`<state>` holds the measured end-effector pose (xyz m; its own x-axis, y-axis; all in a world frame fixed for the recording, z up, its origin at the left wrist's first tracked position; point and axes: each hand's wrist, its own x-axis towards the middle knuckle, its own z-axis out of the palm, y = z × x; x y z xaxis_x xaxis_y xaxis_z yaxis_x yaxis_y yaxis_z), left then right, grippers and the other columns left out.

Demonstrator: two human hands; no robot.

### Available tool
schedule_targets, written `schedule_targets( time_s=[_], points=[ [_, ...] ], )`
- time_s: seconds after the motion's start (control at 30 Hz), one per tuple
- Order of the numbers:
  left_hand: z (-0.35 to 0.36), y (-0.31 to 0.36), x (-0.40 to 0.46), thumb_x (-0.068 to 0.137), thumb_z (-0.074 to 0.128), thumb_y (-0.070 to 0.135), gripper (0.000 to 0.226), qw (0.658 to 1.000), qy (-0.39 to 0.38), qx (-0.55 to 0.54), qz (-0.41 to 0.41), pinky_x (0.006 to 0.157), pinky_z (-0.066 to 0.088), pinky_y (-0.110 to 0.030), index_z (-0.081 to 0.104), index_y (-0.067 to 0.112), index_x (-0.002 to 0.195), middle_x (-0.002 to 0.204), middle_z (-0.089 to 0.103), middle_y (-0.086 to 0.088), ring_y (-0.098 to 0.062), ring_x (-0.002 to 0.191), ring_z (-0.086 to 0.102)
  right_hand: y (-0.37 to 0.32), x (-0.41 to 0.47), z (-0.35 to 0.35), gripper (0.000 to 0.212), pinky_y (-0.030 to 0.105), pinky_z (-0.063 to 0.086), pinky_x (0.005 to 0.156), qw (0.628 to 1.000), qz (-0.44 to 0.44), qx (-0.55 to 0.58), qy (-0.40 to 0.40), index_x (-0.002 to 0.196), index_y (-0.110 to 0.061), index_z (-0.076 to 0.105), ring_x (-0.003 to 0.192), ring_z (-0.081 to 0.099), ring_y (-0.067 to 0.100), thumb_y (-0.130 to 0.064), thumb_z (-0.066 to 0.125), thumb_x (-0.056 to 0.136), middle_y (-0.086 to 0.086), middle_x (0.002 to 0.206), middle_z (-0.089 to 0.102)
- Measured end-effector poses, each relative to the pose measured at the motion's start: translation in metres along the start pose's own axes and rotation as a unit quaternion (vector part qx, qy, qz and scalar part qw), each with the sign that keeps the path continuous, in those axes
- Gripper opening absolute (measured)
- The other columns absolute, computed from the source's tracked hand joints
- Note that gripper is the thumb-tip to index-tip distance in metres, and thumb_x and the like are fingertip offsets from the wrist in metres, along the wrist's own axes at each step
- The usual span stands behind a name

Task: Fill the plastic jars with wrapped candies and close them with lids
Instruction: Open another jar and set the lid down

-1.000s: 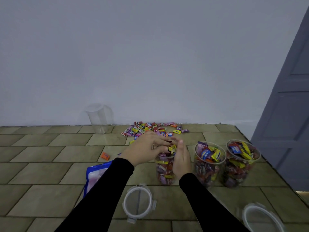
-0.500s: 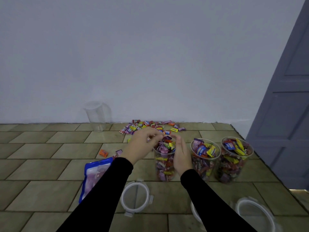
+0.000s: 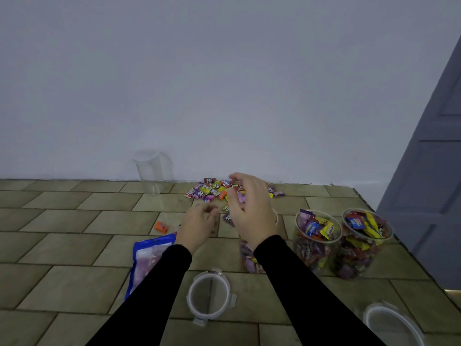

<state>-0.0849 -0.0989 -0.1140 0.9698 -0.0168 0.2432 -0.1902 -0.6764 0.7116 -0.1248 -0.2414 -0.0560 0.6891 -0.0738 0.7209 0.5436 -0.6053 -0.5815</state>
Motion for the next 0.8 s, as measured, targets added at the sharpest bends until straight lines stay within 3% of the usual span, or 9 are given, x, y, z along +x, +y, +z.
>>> schedule_targets(
  time_s=[0.13, 0.4, 0.63, 0.8],
  points=[
    [-0.022, -0.018, 0.008, 0.089, 0.057, 0.022, 0.014, 1.0, 0.02, 0.017, -0.016, 0.075, 0.046, -0.033, 0.066, 0.02, 0.1, 0.098, 0.067, 0.0, -0.02, 0.084, 0.059, -0.014, 0.015, 0.038, 0.03, 0.031, 0.039, 0.093, 0.996, -0.012, -0.038, -0.083, 0.111, -0.014, 0.062, 0.105, 0.051, 0.019, -0.023, 0.048, 0.086, 0.0, 0.108, 0.063],
    [-0.088, -0.062, 0.045, 0.091, 0.06, 0.022, 0.025, 0.992, 0.075, 0.06, -0.077, 0.083, 0.035, -0.025, 0.065, 0.01, 0.112, 0.111, 0.063, -0.005, -0.023, 0.103, 0.056, -0.019, 0.052, 0.13, 0.032, 0.036, 0.041, 0.097, 0.971, 0.087, -0.04, -0.219, 0.119, -0.015, 0.056, 0.112, 0.05, 0.022, -0.014, 0.05, 0.088, 0.006, 0.117, 0.058],
    [-0.143, -0.097, 0.099, 0.091, 0.057, 0.022, 0.026, 0.991, 0.098, 0.06, -0.075, 0.085, 0.035, -0.02, 0.062, 0.015, 0.115, 0.114, 0.051, -0.003, -0.015, 0.099, 0.052, -0.004, 0.076, 0.215, 0.031, 0.031, 0.045, 0.09, 0.945, 0.177, -0.013, -0.274, 0.118, -0.015, 0.056, 0.108, 0.055, 0.022, -0.017, 0.053, 0.088, 0.007, 0.118, 0.057],
    [-0.161, -0.115, 0.142, 0.09, 0.058, 0.03, 0.033, 0.988, 0.12, 0.062, -0.079, 0.087, 0.034, -0.024, 0.056, 0.022, 0.122, 0.129, 0.042, -0.004, -0.019, 0.119, 0.041, 0.003, 0.088, 0.273, 0.044, 0.03, 0.042, 0.096, 0.926, 0.217, 0.007, -0.308, 0.128, -0.013, 0.05, 0.118, 0.051, 0.023, -0.023, 0.06, 0.086, 0.009, 0.127, 0.054]
  ],
)
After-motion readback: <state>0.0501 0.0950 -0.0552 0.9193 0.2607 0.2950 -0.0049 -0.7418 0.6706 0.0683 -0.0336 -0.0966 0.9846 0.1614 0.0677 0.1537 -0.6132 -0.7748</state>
